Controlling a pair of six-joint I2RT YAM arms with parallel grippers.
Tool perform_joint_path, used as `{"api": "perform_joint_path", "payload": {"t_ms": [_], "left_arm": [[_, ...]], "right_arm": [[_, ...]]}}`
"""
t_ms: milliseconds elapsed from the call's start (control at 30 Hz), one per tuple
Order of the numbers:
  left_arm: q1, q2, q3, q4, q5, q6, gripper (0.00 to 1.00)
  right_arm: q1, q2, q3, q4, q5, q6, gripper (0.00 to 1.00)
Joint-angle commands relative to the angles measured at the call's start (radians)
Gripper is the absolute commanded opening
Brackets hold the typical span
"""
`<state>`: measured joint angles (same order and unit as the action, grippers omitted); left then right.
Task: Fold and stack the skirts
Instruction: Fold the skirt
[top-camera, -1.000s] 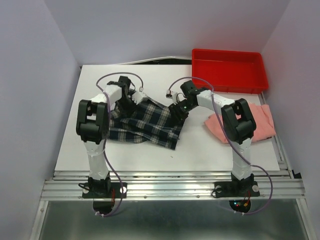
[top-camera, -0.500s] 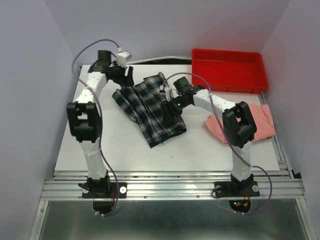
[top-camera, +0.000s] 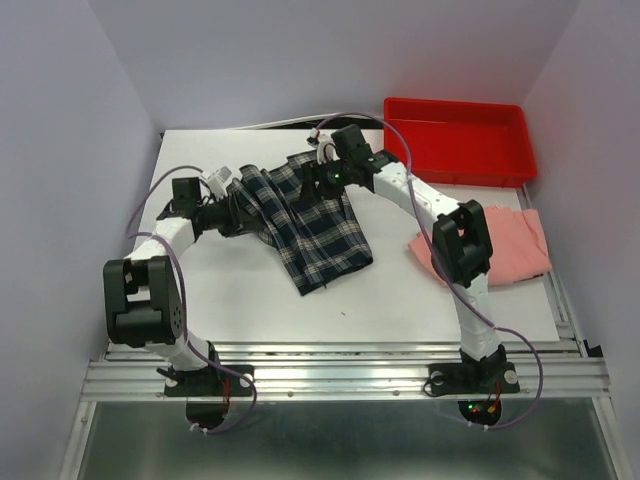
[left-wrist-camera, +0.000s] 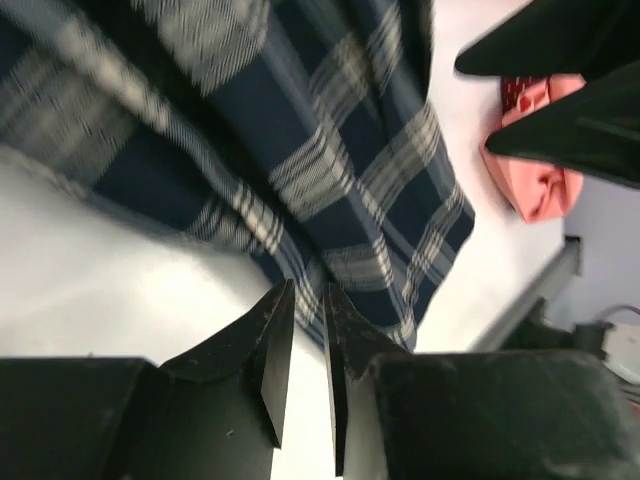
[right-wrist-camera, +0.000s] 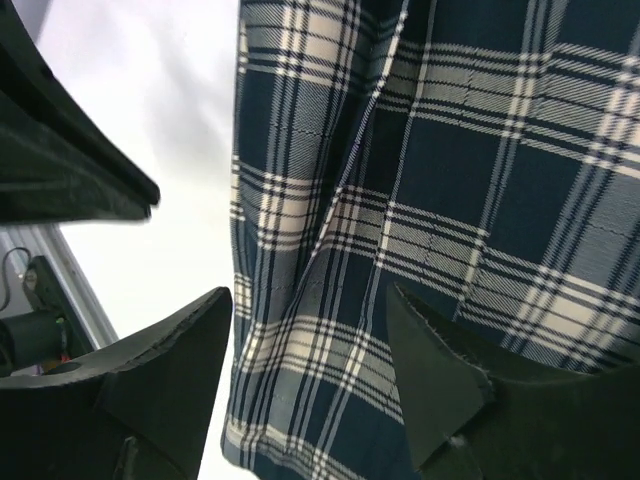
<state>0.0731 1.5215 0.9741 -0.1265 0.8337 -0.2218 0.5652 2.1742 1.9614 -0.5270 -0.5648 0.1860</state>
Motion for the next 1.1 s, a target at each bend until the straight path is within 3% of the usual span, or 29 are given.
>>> {"api": "perform_joint_path", "payload": {"t_ms": [0,100,133,167,267,367,500,800,833,900,933,1000,1067], "left_arm": [[-0.031,-0.014,-0.078,0.242,0.101,-0.175,0.27],[-0.042,0.02,-0.109,0.306,0.085,-0.24,0.27],[-0.039,0.032,-0.107,0.312,0.068,-0.247,0.32],[-0.033,0.045,-0.103,0.306,0.061,-0.249,0.49],[0.008,0.037,-0.098,0.297,-0.036,-0.281,0.74],[0.04,0.042,-0.046,0.227,-0.163,-0.294,0.81],[0.051,0.065,-0.017,0.205,-0.237,-0.313,0.83],[0.044,0.262,0.009,0.421,-0.2,-0.439,0.76],[0.042,0.279,0.014,0.438,-0.196,-0.45,0.74],[0.03,0.341,0.021,0.537,-0.133,-0.5,0.55],[0.018,0.377,0.021,0.598,-0.095,-0.523,0.32],[0.002,0.41,0.035,0.694,-0.041,-0.565,0.06],[-0.01,0.43,0.067,0.79,0.022,-0.626,0.0]], "right_arm": [[0.053,0.058,0.074,0.047,0.051,0.046,0.69],[0.062,0.102,0.116,0.051,0.045,0.043,0.7],[0.062,0.114,0.126,0.053,0.049,0.047,0.7],[0.062,0.127,0.137,0.053,0.052,0.058,0.7],[0.062,0.163,0.137,0.059,0.113,0.07,0.67],[0.062,0.193,0.11,0.059,0.152,0.092,0.68],[0.062,0.184,0.091,0.076,0.117,0.109,0.69],[0.062,0.191,0.06,0.078,0.025,0.101,0.69],[0.062,0.19,0.056,0.078,0.017,0.098,0.68],[0.062,0.188,0.05,0.078,-0.009,0.087,0.66],[0.062,0.188,0.047,0.078,-0.017,0.079,0.6],[0.062,0.19,0.042,0.079,-0.038,0.073,0.53],[0.062,0.182,0.045,0.082,-0.059,0.076,0.5]]}}
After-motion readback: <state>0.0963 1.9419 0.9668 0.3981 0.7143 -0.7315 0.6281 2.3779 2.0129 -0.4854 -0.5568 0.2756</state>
